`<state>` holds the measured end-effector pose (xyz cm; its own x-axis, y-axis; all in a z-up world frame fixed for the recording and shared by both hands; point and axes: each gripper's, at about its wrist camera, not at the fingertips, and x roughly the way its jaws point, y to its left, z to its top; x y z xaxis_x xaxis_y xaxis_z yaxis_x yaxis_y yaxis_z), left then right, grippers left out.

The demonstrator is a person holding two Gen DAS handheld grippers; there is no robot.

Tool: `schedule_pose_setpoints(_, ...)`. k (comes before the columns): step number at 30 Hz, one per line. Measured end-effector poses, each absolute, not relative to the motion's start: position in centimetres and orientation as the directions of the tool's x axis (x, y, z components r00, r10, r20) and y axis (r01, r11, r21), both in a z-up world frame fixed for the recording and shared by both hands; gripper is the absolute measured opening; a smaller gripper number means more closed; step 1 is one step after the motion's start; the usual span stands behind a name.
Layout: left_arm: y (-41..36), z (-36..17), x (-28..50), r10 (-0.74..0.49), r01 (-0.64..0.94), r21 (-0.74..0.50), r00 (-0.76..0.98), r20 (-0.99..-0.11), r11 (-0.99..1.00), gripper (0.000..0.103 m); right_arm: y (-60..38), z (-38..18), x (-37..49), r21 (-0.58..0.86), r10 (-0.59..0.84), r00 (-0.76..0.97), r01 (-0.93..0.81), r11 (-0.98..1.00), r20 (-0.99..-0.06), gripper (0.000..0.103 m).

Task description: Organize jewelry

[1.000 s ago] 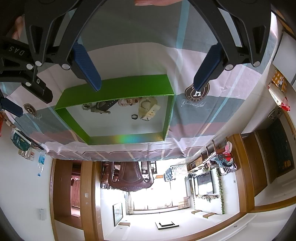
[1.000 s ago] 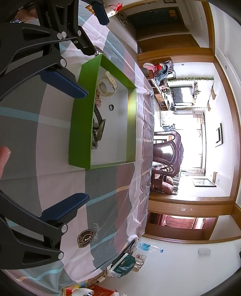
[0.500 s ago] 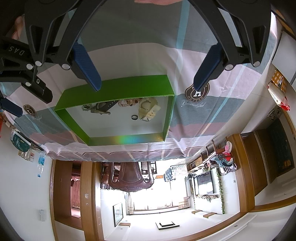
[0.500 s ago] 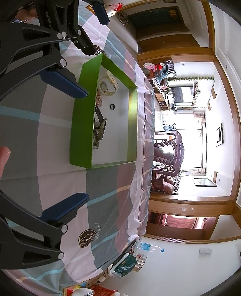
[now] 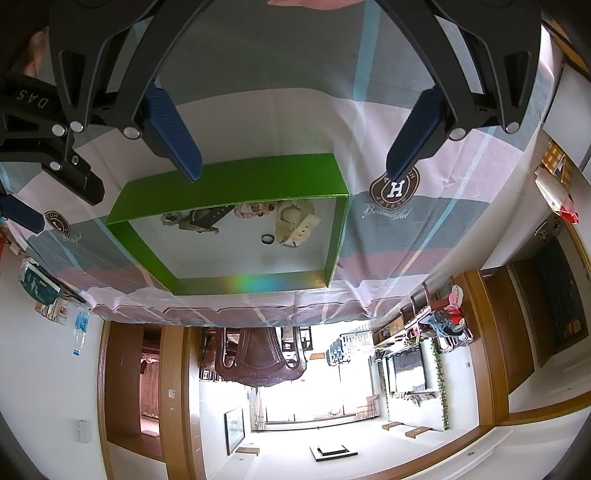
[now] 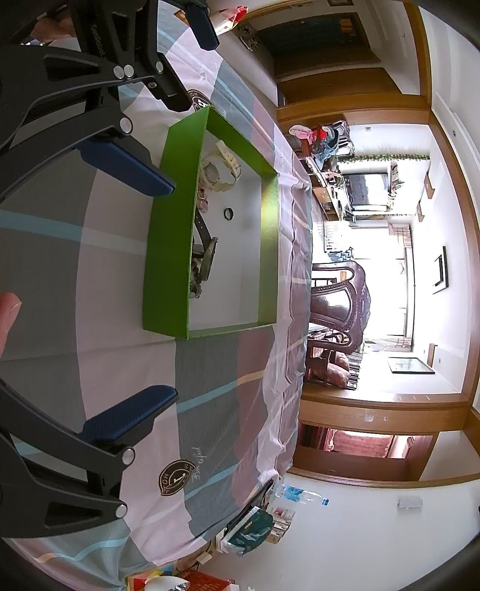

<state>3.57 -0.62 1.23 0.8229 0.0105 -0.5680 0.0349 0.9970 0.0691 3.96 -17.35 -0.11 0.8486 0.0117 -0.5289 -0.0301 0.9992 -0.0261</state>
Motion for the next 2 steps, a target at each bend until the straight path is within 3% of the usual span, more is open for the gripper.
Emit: schedule_pose_setpoints(2, -0.61, 1.19, 3.63, 0.011, 0.035, 0.069, 0.821, -0.571, 0.997, 0.099, -17.28, -0.2, 3.9, -0.027, 0.011, 0.847, -0.03, 0.999, -0.531, 0.1)
